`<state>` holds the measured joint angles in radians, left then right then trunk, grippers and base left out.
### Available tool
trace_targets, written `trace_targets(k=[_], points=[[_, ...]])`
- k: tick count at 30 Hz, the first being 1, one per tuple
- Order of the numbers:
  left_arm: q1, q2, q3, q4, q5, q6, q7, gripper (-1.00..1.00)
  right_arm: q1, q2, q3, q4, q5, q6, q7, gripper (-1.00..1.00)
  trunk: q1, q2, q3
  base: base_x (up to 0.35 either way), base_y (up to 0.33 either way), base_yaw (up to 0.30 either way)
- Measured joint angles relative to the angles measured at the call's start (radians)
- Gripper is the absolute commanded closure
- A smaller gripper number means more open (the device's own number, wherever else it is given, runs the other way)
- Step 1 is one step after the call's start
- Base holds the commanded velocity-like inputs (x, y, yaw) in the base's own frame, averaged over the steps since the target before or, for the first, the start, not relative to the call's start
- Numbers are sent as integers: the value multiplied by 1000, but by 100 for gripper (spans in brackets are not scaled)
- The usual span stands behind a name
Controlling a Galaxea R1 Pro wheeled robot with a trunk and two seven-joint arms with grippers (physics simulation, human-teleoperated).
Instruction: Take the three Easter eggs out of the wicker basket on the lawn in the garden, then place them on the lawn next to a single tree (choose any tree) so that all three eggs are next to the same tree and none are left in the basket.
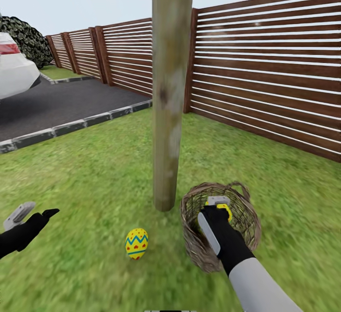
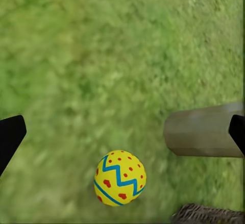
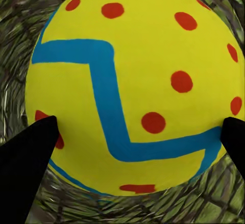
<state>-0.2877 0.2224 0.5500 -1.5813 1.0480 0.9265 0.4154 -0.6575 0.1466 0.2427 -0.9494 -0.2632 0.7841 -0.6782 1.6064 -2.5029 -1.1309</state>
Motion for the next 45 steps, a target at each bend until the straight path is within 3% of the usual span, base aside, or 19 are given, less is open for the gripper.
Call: trace_targets(k=[11,15,20,24,27,29,31,33,34,35,38,41,45], points=[[0,0,-2,11,0,0,1,-100,0,1,2,-68,-2,1,-16,100,-5,3,43,-207,85,0],[1,-1,-6,18,1,0,1,-100,0,1,5,-161,-3,6,-93,100,-11,11,57,-11,5,0],[0,1,-69,25,0,0,1,-100,0,3,9,-306,-3,25,-173,100,-26,39,70,-1,0,0],[1,0,-77,34,2,-3,0,-100,0,28,45,-434,-7,69,-210,100,-26,40,70,0,0,0],[0,-8,-77,54,8,-2,-1,-100,-1,28,134,-487,-9,72,-214,100,-26,40,70,0,0,0],[0,-31,-77,83,8,1,-6,-100,-1,28,204,-497,-15,68,-211,100,-26,40,70,0,0,0],[1,-55,-77,99,7,2,-7,-100,-1,28,306,-498,-40,64,-204,100,-26,40,70,0,0,0],[3,-81,-77,106,4,2,-7,-100,-1,28,446,-497,-116,55,-199,100,-26,40,70,0,0,0],[3,-87,-77,109,3,1,-7,-100,-1,28,489,-497,-151,46,-199,100,-26,40,70,0,0,0],[3,-94,-77,122,2,0,-7,-100,-1,28,550,-496,-211,21,-199,100,-26,40,70,0,0,0],[2,-100,-76,166,-2,-3,-9,-100,-1,28,676,-476,-332,-48,-203,100,-26,40,70,0,0,0],[1,-100,-76,175,-3,-25,-9,-100,0,28,707,-437,-363,-74,-204,100,-26,40,70,0,0,0],[1,-95,-73,212,-4,-45,-10,-100,1,28,753,-369,-373,-118,-204,100,-26,40,70,0,0,0]])
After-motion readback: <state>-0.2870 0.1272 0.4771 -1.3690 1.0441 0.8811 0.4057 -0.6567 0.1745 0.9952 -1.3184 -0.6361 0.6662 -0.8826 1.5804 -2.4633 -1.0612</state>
